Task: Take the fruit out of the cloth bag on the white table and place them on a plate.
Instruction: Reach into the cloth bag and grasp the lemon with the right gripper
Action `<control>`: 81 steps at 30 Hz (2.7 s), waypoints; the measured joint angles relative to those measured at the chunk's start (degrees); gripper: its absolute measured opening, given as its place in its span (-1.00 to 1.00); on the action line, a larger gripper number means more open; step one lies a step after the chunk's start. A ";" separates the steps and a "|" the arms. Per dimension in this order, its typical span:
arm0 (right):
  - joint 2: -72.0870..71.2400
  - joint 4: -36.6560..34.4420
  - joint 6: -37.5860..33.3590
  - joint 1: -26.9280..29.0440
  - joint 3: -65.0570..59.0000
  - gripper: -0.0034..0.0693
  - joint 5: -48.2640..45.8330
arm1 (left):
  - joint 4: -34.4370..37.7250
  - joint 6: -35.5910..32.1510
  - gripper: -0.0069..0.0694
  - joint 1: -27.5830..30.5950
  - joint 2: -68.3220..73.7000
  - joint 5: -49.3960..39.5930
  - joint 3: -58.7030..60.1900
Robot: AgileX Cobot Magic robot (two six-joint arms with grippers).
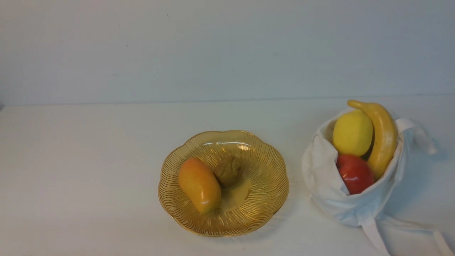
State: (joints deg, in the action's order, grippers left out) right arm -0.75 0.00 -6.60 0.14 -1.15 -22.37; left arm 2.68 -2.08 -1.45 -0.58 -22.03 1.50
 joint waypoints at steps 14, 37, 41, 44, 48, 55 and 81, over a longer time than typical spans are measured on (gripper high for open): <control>0.00 -52.46 -0.74 0.00 -0.57 -0.94 19.69 | 0.00 0.00 -0.84 0.00 0.00 0.00 0.00; 6.55 -50.51 -10.08 0.00 19.20 -0.94 16.35 | 0.00 -0.05 -0.84 0.00 0.00 0.00 0.00; 18.99 -40.84 -15.46 0.00 29.23 -0.94 3.34 | 0.00 -0.05 -0.84 0.00 0.00 0.00 0.00; 32.44 -35.64 -15.64 0.00 36.29 -0.94 -5.67 | 0.00 -0.05 -0.84 0.00 0.00 0.00 0.00; 47.22 -31.15 -15.71 0.00 43.46 -0.94 -12.27 | 0.00 -0.05 -0.84 0.00 0.00 0.00 0.00; 68.31 -29.83 -15.55 -1.86 53.56 -0.93 -18.13 | 0.00 -0.05 -0.84 0.00 0.00 0.00 0.00; 95.60 -9.77 4.48 -11.04 65.43 0.80 -11.51 | 0.00 -0.05 -0.84 0.00 0.00 0.00 0.00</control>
State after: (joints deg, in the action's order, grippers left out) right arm 94.85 -9.77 -2.12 -10.90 64.28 -33.88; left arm 2.68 -2.13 -1.45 -0.58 -22.03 1.50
